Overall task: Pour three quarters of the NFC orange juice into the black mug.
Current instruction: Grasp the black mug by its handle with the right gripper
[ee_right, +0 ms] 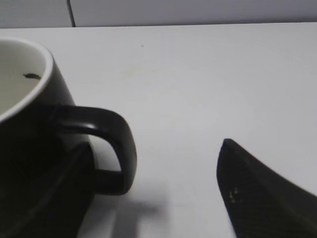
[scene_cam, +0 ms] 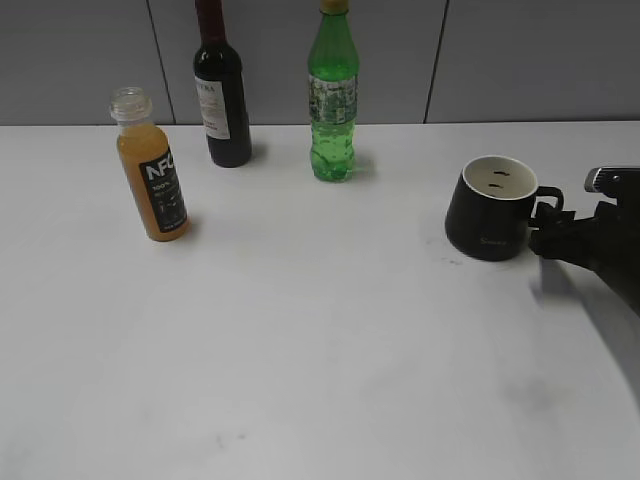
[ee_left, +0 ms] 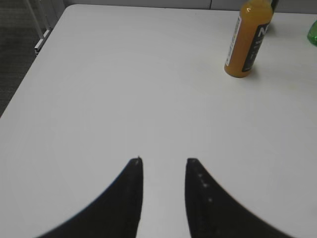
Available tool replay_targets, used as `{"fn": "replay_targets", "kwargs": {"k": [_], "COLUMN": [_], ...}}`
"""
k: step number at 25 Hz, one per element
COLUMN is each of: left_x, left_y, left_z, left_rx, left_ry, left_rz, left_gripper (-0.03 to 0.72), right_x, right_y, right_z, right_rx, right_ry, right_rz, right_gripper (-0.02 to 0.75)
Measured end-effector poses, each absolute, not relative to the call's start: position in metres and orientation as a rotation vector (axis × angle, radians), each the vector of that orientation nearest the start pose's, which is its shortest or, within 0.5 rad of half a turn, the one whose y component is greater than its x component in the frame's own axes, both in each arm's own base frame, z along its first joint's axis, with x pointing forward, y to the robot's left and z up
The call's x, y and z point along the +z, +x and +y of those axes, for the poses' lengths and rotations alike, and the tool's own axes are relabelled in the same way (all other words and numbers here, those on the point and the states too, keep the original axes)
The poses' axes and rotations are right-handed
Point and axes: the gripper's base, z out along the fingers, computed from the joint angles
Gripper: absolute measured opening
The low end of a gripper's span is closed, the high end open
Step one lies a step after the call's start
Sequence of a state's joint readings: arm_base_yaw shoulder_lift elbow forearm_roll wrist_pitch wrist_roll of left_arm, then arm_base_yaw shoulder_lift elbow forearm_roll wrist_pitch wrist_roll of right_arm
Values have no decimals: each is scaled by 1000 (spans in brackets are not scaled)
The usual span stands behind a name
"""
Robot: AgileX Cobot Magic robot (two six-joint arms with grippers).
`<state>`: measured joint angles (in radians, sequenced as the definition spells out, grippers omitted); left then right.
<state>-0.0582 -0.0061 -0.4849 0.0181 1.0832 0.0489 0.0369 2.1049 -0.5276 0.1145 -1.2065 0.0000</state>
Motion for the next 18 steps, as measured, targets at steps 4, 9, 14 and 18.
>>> {"fn": "replay_targets", "kwargs": {"k": [4, 9, 14, 18], "left_x": [271, 271, 271, 271], "left_y": [-5, -5, -5, -5], "left_z": [2, 2, 2, 2], "left_rx": [16, 16, 16, 16], "left_ry": [110, 110, 110, 110], "left_rz": [2073, 2073, 2073, 2073], "left_gripper": [236, 236, 236, 236], "right_x": [67, 63, 64, 63], "right_y": [311, 318, 325, 331], "right_z": [2, 3, 3, 1], "right_rx": [-44, -40, -38, -30], "right_ry": [76, 69, 69, 54], "right_rz": [1858, 1848, 1830, 1819], "right_gripper": [585, 586, 586, 586]}}
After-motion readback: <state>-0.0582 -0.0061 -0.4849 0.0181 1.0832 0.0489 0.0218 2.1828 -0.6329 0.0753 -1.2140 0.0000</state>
